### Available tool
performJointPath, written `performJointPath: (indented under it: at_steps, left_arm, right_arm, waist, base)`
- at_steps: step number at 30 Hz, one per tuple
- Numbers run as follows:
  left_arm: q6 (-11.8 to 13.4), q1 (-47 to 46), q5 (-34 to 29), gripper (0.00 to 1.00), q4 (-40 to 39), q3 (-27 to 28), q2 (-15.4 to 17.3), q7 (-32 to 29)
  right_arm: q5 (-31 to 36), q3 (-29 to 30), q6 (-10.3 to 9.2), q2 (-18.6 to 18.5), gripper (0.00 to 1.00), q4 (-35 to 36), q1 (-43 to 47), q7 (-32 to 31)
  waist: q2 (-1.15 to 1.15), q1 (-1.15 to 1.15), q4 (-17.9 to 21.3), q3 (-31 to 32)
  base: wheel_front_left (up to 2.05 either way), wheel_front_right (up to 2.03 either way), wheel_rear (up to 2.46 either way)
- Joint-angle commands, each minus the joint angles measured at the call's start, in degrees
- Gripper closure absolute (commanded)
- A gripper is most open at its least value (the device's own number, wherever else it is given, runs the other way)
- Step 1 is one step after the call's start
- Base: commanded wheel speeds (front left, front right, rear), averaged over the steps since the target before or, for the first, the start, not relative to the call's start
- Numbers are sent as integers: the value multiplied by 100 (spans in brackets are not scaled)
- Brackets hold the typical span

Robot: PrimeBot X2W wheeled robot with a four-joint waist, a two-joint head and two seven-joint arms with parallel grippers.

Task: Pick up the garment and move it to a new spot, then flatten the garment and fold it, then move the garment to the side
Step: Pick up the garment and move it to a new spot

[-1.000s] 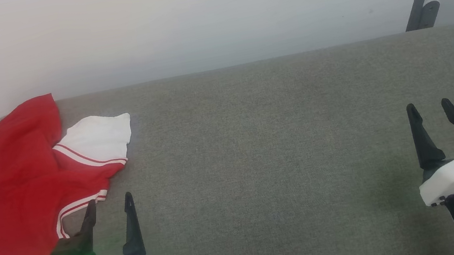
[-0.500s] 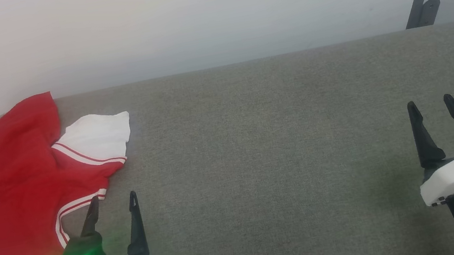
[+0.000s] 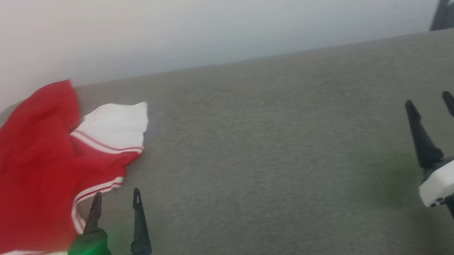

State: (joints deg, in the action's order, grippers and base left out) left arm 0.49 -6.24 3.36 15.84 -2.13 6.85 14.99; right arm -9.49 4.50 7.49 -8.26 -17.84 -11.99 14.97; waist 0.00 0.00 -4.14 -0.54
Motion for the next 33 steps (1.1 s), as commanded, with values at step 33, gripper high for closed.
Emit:
performJointPath:
  at_steps: [33]
  left_arm:
    - [544,862,348,0,-593,513,-389,29]
  right_arm:
    - [-497,-1926,-3,223,0,-349,-253,24]
  waist:
    - [0,0,-2491,26]
  base:
    - [0,0,0]
